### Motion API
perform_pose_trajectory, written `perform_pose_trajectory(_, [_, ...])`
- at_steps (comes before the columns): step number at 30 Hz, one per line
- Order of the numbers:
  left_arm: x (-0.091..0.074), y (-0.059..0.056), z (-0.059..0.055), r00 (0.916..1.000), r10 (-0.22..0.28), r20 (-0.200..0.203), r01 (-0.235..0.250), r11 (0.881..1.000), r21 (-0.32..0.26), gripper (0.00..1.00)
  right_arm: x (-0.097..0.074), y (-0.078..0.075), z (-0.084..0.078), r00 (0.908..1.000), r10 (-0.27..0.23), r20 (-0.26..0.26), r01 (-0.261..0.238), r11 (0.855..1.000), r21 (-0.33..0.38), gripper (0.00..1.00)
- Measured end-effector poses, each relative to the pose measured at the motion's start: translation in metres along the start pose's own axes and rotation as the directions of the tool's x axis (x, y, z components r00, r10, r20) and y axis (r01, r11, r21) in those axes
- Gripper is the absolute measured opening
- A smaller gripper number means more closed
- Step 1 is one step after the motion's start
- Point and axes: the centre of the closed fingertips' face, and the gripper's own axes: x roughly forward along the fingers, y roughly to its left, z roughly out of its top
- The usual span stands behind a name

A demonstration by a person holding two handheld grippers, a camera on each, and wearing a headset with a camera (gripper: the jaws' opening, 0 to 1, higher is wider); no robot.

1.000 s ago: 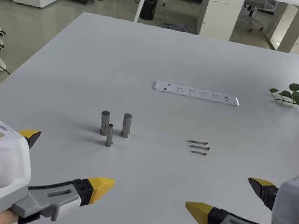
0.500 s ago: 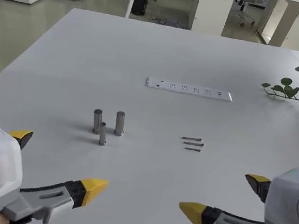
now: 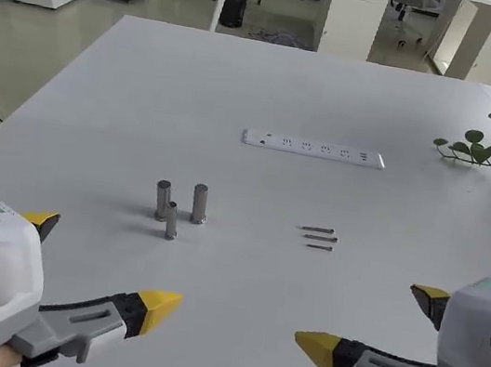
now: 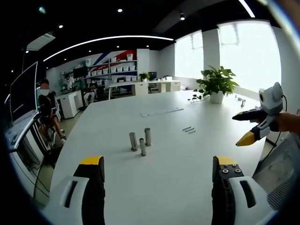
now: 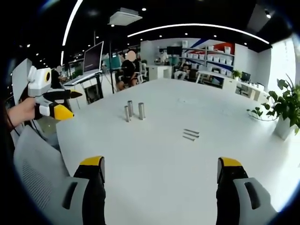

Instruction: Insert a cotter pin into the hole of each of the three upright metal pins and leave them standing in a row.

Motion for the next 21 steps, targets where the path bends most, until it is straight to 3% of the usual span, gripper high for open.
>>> perform_pose_trajectory(8, [-0.0002,-0.0013,-0.0028,0.9999,-0.006,-0.009,0.006,1.000,0.005,0.99,-0.0018,-0.0006,-0.0007,1.0000,-0.001,-0.001,0.001,1.000,0.007,0.98])
perform_pose_trajectory(17, [-0.0015,-0.0020,0.0017,0.9998,-0.007,0.019,0.007,1.000,0.008,0.99,-0.0016,-0.0001,-0.0035,1.0000,0.001,-0.003,-0.001,1.000,0.013,0.98])
perform_pose_trajectory(21, [-0.0014,-0.0057,-0.0005,0.9994,-0.031,0.011,0.031,0.999,0.004,0.99,-0.0006,0.0013,-0.0044,0.9999,0.009,-0.005,-0.009,1.000,0.017,0.98])
